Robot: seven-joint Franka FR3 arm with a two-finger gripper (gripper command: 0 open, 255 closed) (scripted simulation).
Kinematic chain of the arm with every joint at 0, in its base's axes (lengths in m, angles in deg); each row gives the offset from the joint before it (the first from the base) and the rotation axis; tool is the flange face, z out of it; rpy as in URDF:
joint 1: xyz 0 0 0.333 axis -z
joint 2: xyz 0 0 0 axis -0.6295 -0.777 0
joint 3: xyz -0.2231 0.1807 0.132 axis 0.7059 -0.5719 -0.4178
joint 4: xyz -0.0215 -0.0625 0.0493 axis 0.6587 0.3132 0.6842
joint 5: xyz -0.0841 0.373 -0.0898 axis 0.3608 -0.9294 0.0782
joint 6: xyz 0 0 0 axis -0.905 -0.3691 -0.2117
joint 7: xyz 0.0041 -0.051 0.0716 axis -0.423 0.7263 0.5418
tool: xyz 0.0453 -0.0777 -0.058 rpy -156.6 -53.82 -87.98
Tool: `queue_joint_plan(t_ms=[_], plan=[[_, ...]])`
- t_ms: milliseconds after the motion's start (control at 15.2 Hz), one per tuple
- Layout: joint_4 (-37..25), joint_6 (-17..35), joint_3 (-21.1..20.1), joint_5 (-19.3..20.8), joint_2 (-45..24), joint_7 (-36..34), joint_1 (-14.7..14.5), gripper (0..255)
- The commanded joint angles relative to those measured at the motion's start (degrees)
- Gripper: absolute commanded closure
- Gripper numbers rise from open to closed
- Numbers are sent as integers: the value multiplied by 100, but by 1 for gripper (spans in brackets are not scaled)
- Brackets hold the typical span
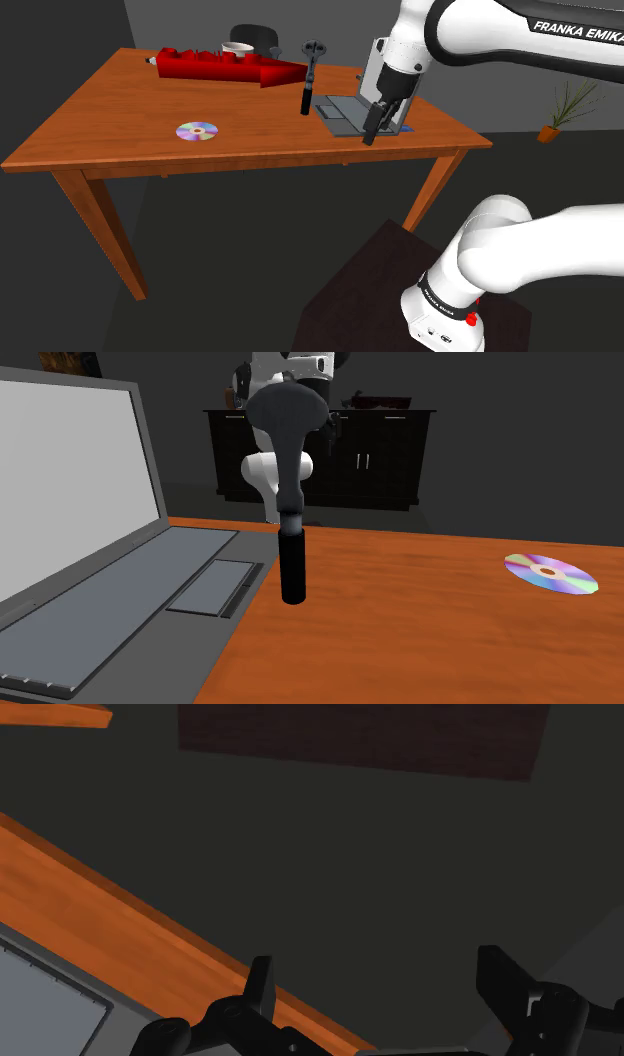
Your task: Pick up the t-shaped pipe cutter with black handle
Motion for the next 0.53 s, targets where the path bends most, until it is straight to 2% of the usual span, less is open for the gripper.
queue_joint_plan(t_ms=[0, 462], plan=[[0, 0, 0, 0, 0, 0, 0, 0], [372, 2209, -209, 238, -604, -761, 387, 0]])
